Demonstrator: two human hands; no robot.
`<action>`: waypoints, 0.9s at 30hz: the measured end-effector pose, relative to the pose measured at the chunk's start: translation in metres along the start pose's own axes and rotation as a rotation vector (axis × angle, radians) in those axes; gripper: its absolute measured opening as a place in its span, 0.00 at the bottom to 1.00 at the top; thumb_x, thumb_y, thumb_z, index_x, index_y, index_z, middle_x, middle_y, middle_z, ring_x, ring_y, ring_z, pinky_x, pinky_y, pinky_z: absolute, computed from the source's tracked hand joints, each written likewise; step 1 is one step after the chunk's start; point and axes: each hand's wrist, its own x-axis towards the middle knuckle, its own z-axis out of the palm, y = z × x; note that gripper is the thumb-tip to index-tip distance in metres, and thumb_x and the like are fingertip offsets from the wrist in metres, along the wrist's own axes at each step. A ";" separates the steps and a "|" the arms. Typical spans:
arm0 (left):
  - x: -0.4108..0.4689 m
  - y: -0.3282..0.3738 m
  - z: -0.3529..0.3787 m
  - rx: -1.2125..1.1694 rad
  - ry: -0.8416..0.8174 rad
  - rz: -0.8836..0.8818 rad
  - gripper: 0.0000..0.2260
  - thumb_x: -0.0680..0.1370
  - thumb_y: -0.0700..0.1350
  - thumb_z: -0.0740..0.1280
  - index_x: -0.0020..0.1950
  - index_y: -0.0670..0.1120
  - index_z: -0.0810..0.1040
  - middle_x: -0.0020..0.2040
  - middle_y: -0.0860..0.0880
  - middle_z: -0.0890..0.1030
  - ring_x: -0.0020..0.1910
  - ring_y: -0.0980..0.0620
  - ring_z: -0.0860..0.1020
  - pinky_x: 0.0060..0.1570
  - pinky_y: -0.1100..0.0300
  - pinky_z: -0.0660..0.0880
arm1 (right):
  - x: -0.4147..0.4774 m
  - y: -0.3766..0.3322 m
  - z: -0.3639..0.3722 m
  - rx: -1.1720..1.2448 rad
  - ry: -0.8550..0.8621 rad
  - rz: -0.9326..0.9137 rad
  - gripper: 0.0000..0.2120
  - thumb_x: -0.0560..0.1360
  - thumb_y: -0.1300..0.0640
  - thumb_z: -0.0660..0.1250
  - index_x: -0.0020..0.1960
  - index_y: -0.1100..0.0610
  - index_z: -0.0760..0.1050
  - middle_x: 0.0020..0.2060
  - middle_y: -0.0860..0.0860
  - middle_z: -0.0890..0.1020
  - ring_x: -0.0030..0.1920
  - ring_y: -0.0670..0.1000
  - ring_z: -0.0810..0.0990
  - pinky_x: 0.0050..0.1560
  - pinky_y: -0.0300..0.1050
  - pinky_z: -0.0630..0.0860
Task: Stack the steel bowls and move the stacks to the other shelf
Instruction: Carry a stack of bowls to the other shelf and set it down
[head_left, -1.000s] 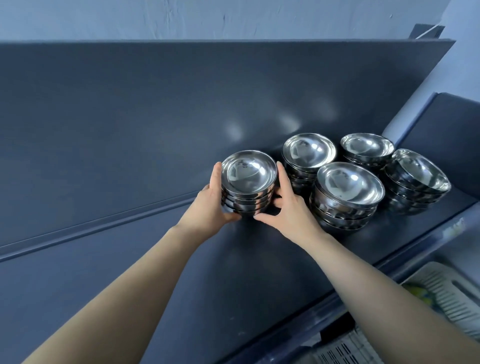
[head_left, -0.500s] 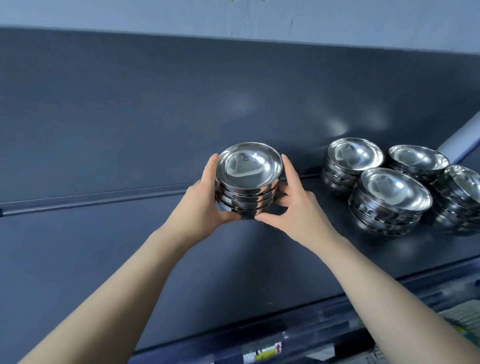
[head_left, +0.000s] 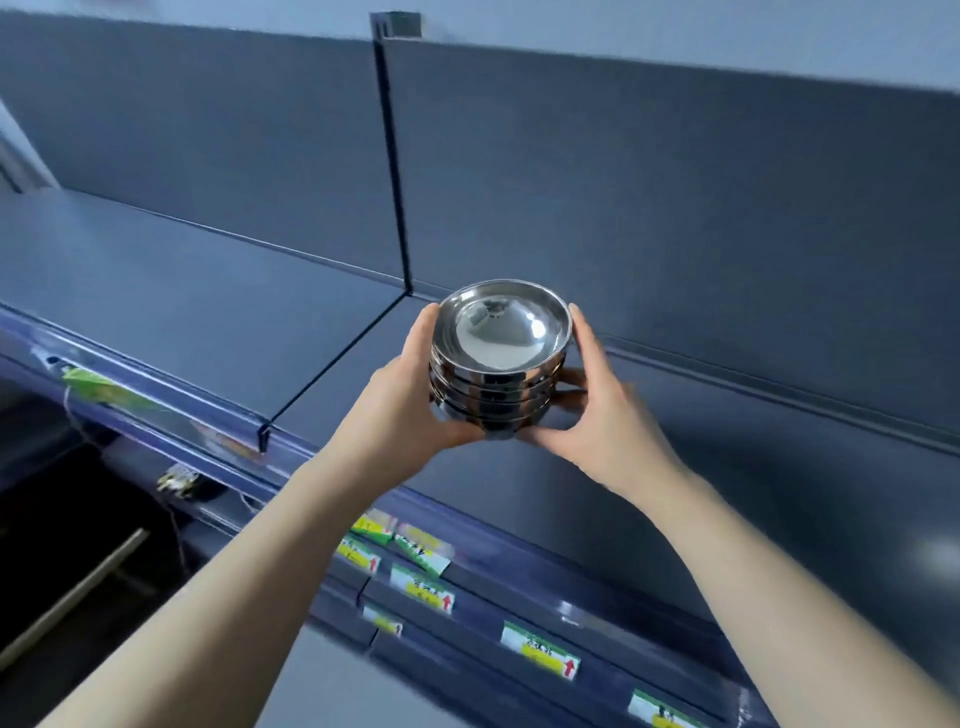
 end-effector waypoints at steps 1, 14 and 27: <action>-0.006 -0.010 -0.014 0.009 0.030 -0.017 0.51 0.62 0.50 0.80 0.77 0.55 0.51 0.53 0.60 0.76 0.52 0.52 0.79 0.56 0.57 0.75 | 0.007 -0.011 0.013 0.007 -0.019 -0.025 0.59 0.64 0.49 0.81 0.79 0.40 0.41 0.57 0.42 0.81 0.54 0.36 0.78 0.45 0.21 0.68; -0.051 -0.153 -0.212 0.117 0.207 -0.140 0.51 0.65 0.47 0.79 0.77 0.55 0.48 0.55 0.58 0.74 0.51 0.54 0.76 0.50 0.63 0.67 | 0.088 -0.170 0.212 0.087 -0.105 -0.204 0.59 0.64 0.51 0.81 0.80 0.46 0.42 0.61 0.53 0.81 0.58 0.49 0.82 0.58 0.42 0.76; -0.030 -0.294 -0.365 0.076 0.216 -0.209 0.52 0.62 0.49 0.79 0.76 0.59 0.49 0.57 0.56 0.80 0.54 0.52 0.80 0.51 0.54 0.78 | 0.184 -0.280 0.361 0.062 -0.111 -0.231 0.59 0.63 0.48 0.82 0.79 0.43 0.44 0.59 0.52 0.83 0.54 0.49 0.84 0.59 0.50 0.78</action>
